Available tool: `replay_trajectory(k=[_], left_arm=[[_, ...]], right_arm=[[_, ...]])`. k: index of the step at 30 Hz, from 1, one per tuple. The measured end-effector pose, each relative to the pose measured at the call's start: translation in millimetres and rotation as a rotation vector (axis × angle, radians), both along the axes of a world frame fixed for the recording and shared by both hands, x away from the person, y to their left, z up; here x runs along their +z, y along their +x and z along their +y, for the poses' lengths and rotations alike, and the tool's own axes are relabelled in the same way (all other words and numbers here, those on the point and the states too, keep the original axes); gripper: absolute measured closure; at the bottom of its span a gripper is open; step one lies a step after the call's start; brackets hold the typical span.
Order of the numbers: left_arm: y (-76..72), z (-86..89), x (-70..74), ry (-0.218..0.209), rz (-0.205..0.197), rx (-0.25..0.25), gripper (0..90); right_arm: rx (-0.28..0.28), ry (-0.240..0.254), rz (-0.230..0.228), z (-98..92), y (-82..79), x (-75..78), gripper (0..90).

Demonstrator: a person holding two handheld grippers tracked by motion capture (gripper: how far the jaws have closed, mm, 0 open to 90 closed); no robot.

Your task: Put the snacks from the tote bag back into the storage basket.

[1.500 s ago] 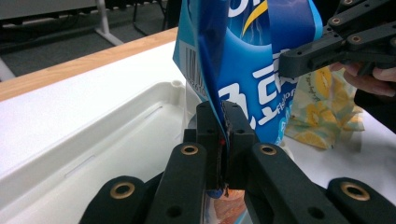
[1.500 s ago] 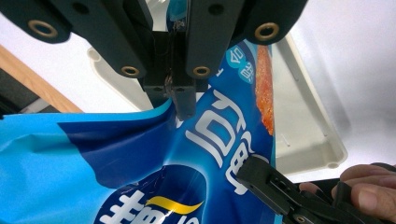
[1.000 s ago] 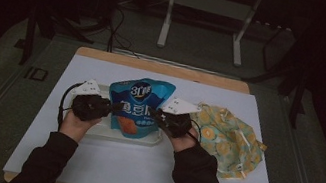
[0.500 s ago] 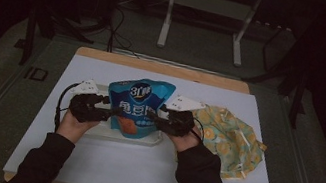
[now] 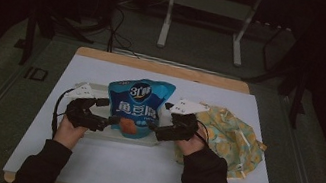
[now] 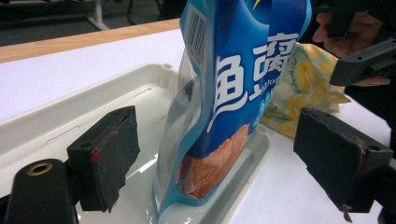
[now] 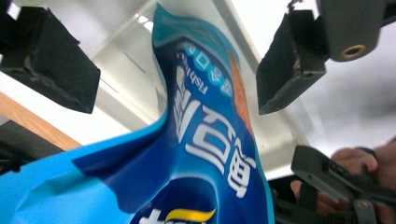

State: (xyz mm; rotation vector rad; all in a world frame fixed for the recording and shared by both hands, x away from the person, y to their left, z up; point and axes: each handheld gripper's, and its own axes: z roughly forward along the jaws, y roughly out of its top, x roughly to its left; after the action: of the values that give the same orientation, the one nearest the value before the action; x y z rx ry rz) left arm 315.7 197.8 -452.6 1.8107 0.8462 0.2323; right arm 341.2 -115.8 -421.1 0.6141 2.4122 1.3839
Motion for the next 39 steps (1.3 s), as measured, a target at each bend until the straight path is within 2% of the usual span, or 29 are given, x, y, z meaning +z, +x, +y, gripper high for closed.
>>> replay_trajectory(k=[2,6,9,15,16,23,26,32,35,39], left_arm=[[-2.8,0.2,-0.4,-0.006,-0.001,0.003,15.0],[-9.6,0.1,0.2,0.012,-0.017,0.021,14.9],[-15.0,0.0,0.9,0.011,-0.020,0.015,14.9],[-26.8,2.4,2.3,-0.013,-0.025,0.012,14.9],[-28.1,2.6,2.1,-0.017,-0.016,0.004,14.9],[-42.9,-1.2,3.0,-0.008,-0.026,0.011,14.9],[-48.8,-1.2,2.3,-0.026,-0.020,0.013,15.0],[-63.7,-7.4,2.6,-0.042,-0.027,-0.012,14.9],[-69.9,-11.8,2.5,-0.059,-0.043,-0.028,14.9],[-74.9,-19.0,0.7,-0.068,-0.040,-0.046,14.9]], right_arm=[[0.000,0.005,0.004,-3.5,-0.9,0.3,13.2],[-0.011,0.011,-0.008,-11.7,-3.2,0.4,13.6],[-0.022,0.016,-0.014,-18.9,-5.1,1.2,13.8],[-0.032,0.033,-0.017,-33.9,-11.2,4.6,13.8],[-0.034,0.035,-0.021,-36.1,-12.1,5.2,13.9],[-0.043,0.042,-0.016,-54.8,-19.5,7.5,14.1],[-0.054,0.042,-0.020,-63.5,-24.4,7.8,14.1],[-0.069,0.052,-0.028,-81.4,-34.8,6.8,14.1],[-0.075,0.063,-0.026,-89.5,-39.6,6.1,14.0],[-0.082,0.057,-0.034,-98.8,-46.3,3.5,14.0]])
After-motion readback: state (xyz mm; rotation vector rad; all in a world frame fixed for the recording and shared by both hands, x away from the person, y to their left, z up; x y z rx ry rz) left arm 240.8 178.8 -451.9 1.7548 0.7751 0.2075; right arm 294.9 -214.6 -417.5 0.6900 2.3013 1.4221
